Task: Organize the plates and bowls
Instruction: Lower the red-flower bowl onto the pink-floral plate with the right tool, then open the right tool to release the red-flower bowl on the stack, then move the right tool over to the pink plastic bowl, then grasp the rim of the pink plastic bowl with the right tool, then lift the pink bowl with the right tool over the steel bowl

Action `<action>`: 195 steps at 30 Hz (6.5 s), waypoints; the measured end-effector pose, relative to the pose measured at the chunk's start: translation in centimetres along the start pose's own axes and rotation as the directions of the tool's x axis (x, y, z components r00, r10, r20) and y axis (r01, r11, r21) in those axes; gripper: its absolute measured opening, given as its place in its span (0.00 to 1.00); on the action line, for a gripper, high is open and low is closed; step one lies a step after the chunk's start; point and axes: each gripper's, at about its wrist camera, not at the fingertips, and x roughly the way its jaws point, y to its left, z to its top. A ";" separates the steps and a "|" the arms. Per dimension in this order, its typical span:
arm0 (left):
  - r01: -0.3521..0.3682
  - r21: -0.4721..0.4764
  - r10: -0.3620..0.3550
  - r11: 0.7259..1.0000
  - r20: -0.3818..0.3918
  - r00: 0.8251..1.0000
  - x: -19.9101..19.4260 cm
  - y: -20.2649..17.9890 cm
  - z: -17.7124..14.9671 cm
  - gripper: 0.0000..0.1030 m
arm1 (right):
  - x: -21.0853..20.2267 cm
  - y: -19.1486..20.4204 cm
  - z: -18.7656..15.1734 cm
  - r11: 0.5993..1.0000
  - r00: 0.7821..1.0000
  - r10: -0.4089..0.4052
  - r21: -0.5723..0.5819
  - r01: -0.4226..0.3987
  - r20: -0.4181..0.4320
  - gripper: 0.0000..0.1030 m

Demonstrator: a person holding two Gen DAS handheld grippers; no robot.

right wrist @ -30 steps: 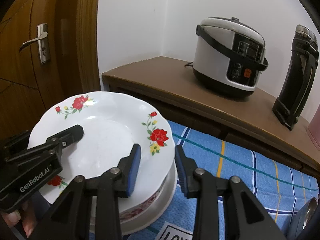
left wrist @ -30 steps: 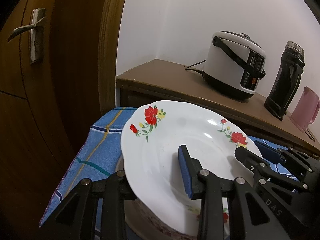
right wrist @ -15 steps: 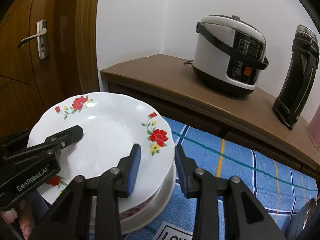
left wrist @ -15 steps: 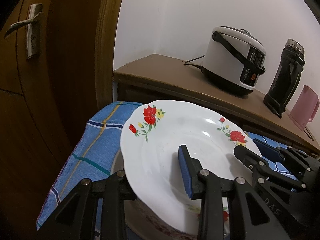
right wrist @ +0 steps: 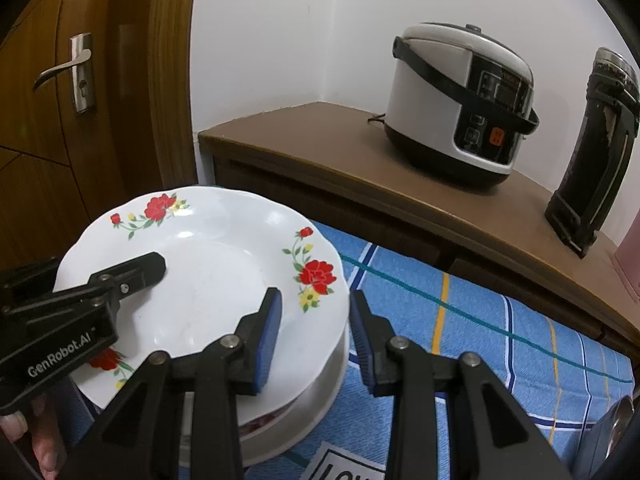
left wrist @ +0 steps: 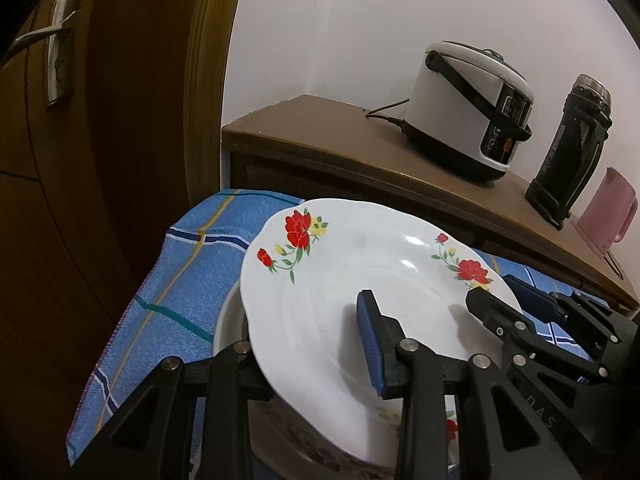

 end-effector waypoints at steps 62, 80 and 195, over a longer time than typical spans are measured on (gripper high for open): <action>-0.044 0.043 0.045 0.998 -0.023 0.999 -0.1 -0.9 -0.6 0.37 | 0.0 2.2 -0.3 0.991 1.000 -0.020 -0.131 0.021 0.011 0.25; -0.179 0.111 0.177 0.977 0.027 0.984 -0.7 -2.1 -0.7 0.39 | 0.0 2.1 -0.4 0.991 1.000 -0.025 -0.130 0.027 0.015 0.25; 0.559 0.402 -0.517 0.726 -0.218 0.828 -7.7 -36.3 -2.2 0.15 | -27.0 -27.8 -13.0 0.881 0.950 -0.283 0.427 0.204 0.130 0.12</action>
